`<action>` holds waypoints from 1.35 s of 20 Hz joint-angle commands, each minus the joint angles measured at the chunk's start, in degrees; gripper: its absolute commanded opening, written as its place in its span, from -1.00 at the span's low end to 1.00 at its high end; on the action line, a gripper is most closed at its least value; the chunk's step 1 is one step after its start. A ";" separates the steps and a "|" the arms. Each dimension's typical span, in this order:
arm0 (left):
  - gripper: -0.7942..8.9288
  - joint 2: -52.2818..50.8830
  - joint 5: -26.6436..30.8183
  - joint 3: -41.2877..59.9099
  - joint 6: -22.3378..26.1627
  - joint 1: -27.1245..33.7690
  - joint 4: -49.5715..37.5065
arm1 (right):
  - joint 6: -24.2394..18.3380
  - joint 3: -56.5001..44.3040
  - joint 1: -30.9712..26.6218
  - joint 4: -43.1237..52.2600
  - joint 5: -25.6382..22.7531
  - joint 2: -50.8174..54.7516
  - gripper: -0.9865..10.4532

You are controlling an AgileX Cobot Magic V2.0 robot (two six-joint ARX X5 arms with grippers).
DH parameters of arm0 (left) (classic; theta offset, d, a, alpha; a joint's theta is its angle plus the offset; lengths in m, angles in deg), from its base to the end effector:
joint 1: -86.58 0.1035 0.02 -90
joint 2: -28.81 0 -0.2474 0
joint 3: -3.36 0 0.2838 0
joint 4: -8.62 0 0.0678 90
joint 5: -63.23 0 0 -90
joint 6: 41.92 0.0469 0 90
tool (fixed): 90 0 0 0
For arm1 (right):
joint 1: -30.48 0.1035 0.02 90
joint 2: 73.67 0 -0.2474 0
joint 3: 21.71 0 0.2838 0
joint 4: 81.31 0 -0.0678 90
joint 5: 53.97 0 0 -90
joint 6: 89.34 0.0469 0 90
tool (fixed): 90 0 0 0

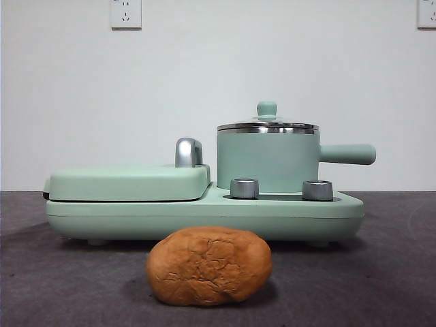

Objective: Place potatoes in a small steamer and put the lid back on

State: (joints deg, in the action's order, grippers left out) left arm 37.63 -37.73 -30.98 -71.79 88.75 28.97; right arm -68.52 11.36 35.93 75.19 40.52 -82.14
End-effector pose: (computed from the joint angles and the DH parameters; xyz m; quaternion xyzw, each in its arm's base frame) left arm 0.1453 -0.0034 0.2740 -0.2517 -0.0236 -0.0855 0.9637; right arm 0.1469 0.0177 0.2603 0.1801 0.0062 0.0869 0.9798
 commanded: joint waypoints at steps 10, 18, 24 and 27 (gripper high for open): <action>-0.82 18.43 -21.55 -17.40 22.53 -0.13 8.50 | -19.98 15.74 0.04 -13.09 16.68 -13.20 -0.81; -0.82 27.96 -22.58 -25.64 43.91 -3.41 19.37 | -35.12 21.49 0.04 -20.15 18.08 -21.88 -0.81; -0.82 33.64 -18.25 -28.70 56.17 -8.17 24.06 | -39.32 22.88 2.32 -20.63 16.00 -26.80 -0.81; -0.82 35.28 -16.55 -28.72 60.94 -11.06 24.02 | -41.72 22.93 4.13 -20.70 15.02 -28.26 -0.81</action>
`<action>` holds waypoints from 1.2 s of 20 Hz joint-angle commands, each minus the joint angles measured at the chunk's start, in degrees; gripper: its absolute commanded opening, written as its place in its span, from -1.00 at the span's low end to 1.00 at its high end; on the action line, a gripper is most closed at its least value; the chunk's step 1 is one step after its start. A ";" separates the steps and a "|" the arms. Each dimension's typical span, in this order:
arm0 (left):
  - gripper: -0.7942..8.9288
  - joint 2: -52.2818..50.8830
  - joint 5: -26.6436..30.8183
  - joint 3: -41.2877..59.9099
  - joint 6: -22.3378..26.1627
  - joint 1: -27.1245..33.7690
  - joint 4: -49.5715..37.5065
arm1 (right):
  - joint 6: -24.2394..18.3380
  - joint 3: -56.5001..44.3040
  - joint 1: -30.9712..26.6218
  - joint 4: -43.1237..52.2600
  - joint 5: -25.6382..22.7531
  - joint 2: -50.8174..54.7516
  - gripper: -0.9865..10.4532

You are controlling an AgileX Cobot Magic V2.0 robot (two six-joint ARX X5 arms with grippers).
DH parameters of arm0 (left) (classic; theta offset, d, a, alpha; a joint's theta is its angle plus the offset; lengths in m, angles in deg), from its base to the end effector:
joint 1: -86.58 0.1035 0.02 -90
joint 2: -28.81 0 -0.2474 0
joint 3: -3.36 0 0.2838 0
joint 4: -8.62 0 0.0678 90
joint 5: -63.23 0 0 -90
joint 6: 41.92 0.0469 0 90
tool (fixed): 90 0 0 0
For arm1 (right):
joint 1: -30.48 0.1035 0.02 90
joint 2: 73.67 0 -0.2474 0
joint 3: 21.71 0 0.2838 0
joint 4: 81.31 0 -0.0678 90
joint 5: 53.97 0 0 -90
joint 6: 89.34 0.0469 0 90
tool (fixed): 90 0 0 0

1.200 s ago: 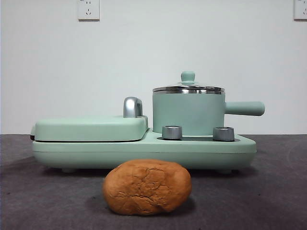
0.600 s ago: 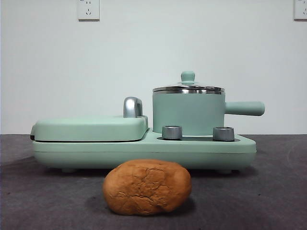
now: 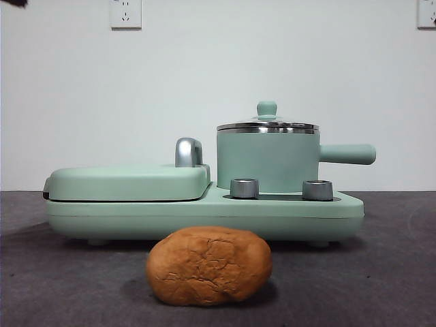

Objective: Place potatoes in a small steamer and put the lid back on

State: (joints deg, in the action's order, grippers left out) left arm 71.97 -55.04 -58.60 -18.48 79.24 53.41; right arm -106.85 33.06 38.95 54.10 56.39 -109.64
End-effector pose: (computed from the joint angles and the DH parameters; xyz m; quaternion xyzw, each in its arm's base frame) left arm 0.2017 -0.0484 0.3164 0.1485 0.1560 -0.3367 0.9167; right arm 0.1846 0.0440 0.2916 -0.1209 0.1824 0.2736 0.9366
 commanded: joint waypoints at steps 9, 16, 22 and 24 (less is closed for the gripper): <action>-0.45 2.51 0.83 -1.09 9.55 -6.32 -1.49 | -7.19 1.22 3.19 0.13 -3.85 -2.12 -0.44; -0.32 2.69 0.83 -1.09 8.46 -7.50 -2.29 | -7.15 1.22 3.19 0.13 -4.00 -2.12 -0.34; -0.32 5.66 1.18 -1.09 3.43 -9.07 -9.49 | -6.64 1.22 3.21 0.13 -3.93 -2.12 -0.34; -0.32 7.85 1.68 -1.09 0.31 -10.36 -14.45 | -6.34 1.22 3.21 0.13 -3.93 -2.12 -0.34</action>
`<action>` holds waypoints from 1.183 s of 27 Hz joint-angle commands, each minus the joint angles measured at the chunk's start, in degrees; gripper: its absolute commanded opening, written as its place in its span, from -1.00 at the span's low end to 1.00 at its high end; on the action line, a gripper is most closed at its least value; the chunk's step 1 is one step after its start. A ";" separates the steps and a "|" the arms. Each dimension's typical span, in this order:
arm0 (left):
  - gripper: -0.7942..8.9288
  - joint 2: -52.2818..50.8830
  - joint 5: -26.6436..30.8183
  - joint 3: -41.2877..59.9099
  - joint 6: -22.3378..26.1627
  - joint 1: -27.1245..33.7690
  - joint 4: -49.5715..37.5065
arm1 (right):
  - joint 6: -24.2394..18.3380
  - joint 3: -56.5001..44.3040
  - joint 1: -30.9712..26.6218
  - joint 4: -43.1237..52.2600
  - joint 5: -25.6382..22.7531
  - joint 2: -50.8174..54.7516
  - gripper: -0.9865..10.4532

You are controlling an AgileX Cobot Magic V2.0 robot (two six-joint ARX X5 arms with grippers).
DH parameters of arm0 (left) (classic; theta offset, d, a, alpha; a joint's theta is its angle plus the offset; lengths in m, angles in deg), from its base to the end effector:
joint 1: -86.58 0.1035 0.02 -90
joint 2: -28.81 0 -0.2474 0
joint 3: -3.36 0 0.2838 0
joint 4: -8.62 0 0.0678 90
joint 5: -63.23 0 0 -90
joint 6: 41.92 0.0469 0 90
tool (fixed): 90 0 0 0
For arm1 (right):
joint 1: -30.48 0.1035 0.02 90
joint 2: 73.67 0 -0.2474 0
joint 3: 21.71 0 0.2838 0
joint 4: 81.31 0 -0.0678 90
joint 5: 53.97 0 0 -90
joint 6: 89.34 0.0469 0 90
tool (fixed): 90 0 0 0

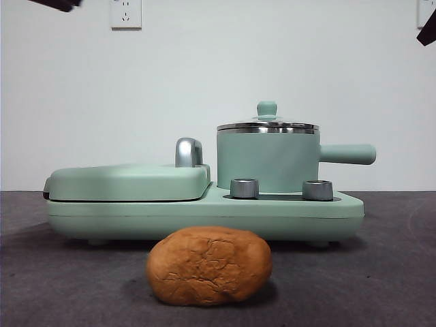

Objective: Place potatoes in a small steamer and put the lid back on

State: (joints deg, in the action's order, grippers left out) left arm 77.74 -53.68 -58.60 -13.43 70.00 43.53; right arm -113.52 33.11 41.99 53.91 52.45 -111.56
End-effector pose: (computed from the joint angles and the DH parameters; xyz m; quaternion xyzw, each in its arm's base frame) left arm 0.2198 -0.0876 0.3132 0.2078 0.0937 -0.3991 0.8881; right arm 0.1894 0.0521 0.2854 -0.1872 0.1860 0.2794 0.9232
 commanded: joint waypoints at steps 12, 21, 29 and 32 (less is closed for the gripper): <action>-0.32 21.03 3.37 -2.36 -18.95 -8.87 -32.96 | 1.42 1.18 0.15 0.35 0.02 -0.20 -0.34; -0.32 36.85 3.37 -13.46 -20.28 -13.46 -34.51 | 1.75 1.18 0.17 0.37 0.02 -0.20 -0.34; -0.32 49.70 3.37 -25.88 -20.33 -15.65 -34.10 | 1.73 1.18 0.17 0.44 0.00 -0.20 -0.34; -0.32 53.62 3.39 -29.94 -20.31 -16.04 -34.05 | 1.73 1.18 0.17 0.46 0.02 -0.20 -0.34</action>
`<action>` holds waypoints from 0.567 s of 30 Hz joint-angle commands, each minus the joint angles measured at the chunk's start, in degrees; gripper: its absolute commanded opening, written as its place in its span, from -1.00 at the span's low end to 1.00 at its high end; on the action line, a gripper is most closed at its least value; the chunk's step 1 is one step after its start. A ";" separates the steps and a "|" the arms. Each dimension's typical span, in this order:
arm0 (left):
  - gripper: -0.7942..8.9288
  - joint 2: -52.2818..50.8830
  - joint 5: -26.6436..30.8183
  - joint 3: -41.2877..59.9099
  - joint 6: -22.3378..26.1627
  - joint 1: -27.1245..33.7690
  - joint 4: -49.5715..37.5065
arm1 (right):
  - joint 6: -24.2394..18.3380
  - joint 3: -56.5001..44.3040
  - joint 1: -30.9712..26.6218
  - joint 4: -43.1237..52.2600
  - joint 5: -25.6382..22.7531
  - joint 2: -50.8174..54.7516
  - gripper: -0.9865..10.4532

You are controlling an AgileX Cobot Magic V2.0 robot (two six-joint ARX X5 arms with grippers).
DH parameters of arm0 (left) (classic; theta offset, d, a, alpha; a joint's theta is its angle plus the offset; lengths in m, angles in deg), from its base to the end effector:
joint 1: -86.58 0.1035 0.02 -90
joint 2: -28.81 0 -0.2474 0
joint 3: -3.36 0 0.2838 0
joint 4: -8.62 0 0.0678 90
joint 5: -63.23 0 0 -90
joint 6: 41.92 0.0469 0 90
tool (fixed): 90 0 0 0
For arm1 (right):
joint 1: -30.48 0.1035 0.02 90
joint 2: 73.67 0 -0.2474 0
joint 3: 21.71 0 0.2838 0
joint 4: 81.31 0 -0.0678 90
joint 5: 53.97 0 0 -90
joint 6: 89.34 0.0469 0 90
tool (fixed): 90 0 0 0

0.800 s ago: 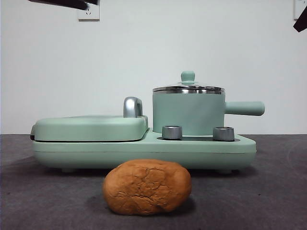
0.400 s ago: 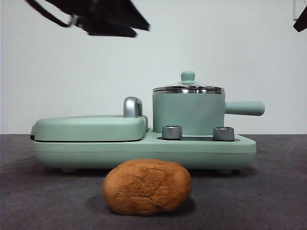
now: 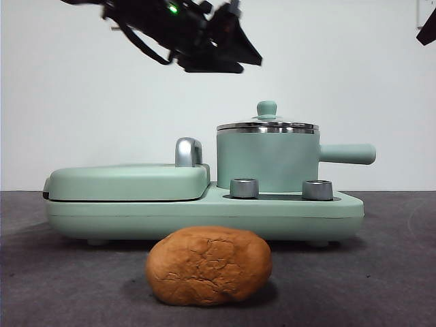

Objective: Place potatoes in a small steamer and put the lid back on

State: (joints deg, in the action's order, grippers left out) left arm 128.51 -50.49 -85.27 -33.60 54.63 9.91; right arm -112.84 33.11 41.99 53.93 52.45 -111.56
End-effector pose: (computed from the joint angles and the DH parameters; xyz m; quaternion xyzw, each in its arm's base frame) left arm 0.3705 -0.2533 0.2692 0.0715 0.0734 -0.4708 0.8763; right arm 0.1894 0.0521 0.2854 -0.1817 0.1875 0.2783 0.9243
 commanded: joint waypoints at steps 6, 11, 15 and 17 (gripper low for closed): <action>-0.32 9.49 0.17 -10.05 -0.44 -0.98 -0.20 | 1.07 1.18 0.37 0.66 0.02 -0.20 -0.34; -0.32 13.14 0.17 -13.09 -0.48 -1.09 0.42 | 1.05 1.18 0.37 0.83 0.00 -0.20 -0.34; -0.32 14.53 0.17 -13.27 -0.46 -1.09 1.42 | 1.05 1.18 0.37 0.83 0.00 -0.20 -0.34; -0.32 15.06 0.17 -13.27 -0.44 -1.09 2.10 | 1.05 1.18 0.37 0.83 0.00 -0.20 -0.34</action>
State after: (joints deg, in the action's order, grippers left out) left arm 141.89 -50.47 -96.99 -33.82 54.06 12.25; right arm -112.84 33.11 42.10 54.15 52.45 -111.56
